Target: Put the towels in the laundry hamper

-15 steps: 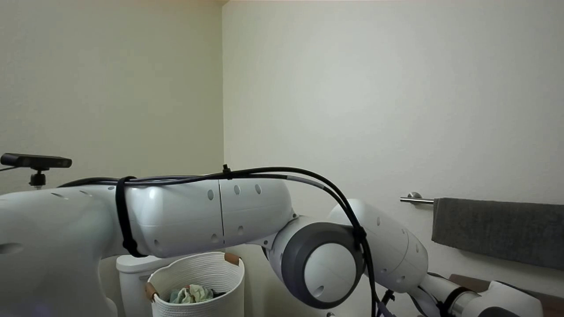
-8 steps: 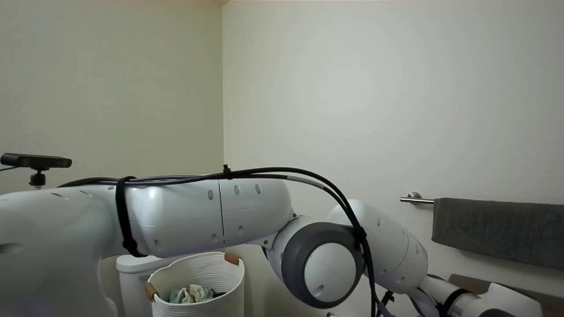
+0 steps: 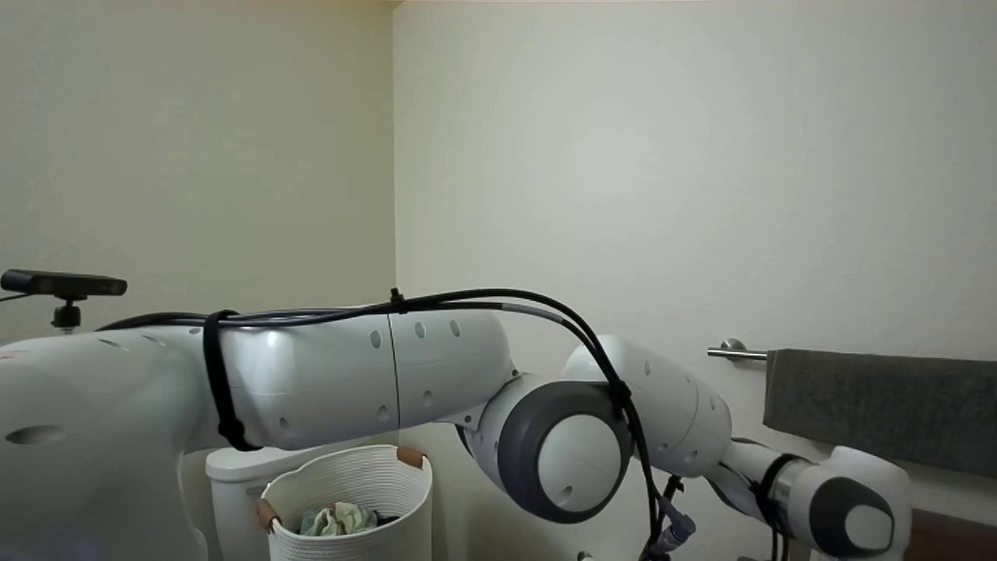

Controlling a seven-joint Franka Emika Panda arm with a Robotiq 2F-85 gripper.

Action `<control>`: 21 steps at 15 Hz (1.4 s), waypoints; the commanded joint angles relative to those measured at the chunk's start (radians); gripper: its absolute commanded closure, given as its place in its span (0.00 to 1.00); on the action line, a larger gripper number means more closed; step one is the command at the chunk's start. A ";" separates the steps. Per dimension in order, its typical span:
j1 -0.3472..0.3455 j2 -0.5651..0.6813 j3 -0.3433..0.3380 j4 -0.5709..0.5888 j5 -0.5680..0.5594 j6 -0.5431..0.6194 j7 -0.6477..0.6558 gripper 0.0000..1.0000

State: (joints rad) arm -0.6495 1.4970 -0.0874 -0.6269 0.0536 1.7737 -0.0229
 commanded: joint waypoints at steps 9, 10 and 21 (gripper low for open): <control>0.090 -0.019 -0.096 0.119 -0.082 -0.090 0.227 0.67; 0.082 -0.016 -0.107 0.097 -0.091 -0.039 0.274 0.68; 0.018 0.004 -0.063 -0.094 -0.023 0.364 0.348 0.04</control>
State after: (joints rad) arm -0.6148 1.5009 -0.1855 -0.6695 -0.0024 2.0526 0.3509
